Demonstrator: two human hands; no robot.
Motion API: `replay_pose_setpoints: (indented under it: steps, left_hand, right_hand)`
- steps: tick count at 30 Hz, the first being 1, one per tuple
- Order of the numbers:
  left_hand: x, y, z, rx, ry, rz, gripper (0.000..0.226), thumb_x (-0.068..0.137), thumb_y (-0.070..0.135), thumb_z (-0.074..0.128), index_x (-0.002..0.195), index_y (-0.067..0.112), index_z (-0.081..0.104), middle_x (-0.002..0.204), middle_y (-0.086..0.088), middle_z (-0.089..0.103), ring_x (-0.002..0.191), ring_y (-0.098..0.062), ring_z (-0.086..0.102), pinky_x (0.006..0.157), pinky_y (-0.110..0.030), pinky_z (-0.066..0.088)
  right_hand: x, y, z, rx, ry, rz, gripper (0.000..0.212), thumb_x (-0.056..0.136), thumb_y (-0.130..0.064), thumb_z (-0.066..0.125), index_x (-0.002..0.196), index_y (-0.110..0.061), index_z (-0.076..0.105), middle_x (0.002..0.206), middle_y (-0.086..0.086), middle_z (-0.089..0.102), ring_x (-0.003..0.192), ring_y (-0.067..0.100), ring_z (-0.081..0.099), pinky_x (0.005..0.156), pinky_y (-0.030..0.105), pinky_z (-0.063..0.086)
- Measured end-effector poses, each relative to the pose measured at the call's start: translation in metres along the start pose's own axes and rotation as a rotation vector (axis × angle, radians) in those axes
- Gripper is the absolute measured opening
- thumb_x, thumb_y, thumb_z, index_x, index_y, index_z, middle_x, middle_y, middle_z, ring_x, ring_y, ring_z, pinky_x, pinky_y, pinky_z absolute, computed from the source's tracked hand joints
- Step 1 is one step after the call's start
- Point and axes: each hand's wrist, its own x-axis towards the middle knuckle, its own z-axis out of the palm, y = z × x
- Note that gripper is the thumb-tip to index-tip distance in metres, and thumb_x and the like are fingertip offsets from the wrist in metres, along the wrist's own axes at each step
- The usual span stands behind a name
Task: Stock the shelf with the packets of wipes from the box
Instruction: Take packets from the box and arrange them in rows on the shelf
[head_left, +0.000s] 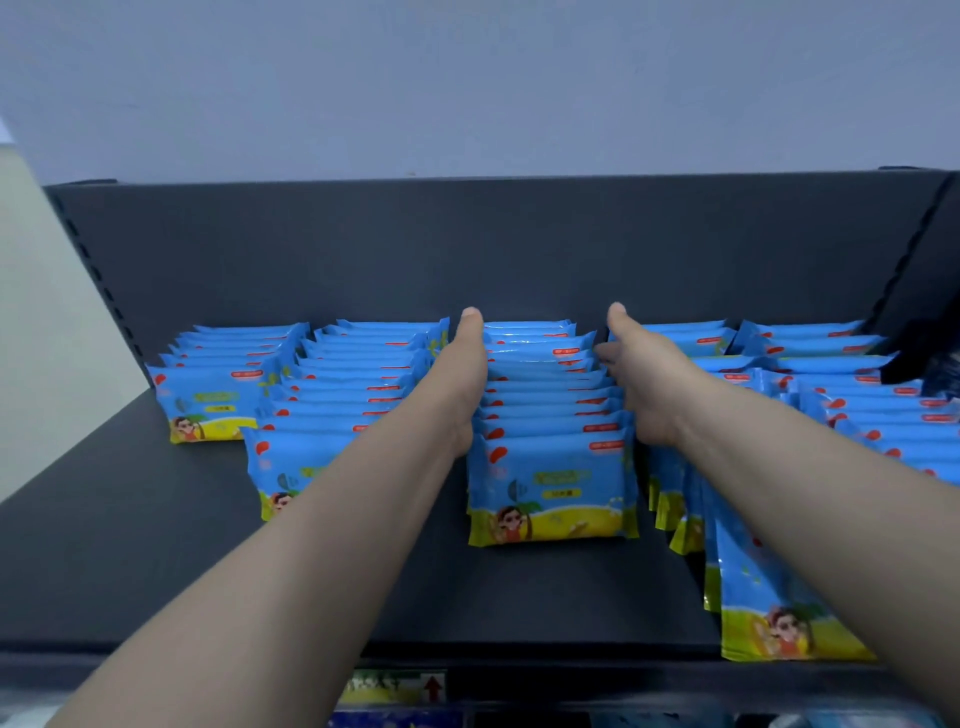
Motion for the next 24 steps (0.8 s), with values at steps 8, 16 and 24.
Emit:
replay_pose_setpoints:
  steps: [8,16,24]
  left_hand:
    - [0.010,0.006,0.005,-0.012,0.019,-0.057,0.063,0.087,0.071,0.031,0.064,0.017,0.053,0.055,0.001,0.062,0.046,-0.013,0.060,0.067,-0.033,0.060]
    - [0.013,0.007,0.003,0.055,0.003,-0.015,0.062,0.091,0.068,0.028,0.058,0.018,0.041,0.037,0.006,0.044,0.024,-0.007,0.039,0.031,-0.013,0.030]
    - [0.005,0.010,0.005,0.284,0.046,0.035,0.064,0.094,0.063,0.027,0.136,0.019,0.045,0.132,-0.004,0.055,0.116,-0.022,0.055,0.098,-0.035,0.044]
  right_hand:
    - [0.017,-0.010,0.004,0.036,0.015,-0.004,0.062,0.083,-0.074,0.035,0.121,-0.027,0.050,0.091,-0.006,0.062,0.083,0.013,0.062,0.064,0.032,0.050]
    - [0.036,-0.011,0.006,0.049,0.015,-0.031,0.064,0.081,-0.075,0.035,0.117,-0.025,0.050,0.102,0.003,0.066,0.089,0.023,0.066,0.074,0.035,0.054]
    - [0.020,-0.019,0.001,-0.078,-0.022,-0.227,0.049,0.091,-0.056,0.044,0.127,-0.024,0.049,0.135,-0.004,0.051,0.115,0.017,0.054,0.096,0.034,0.044]
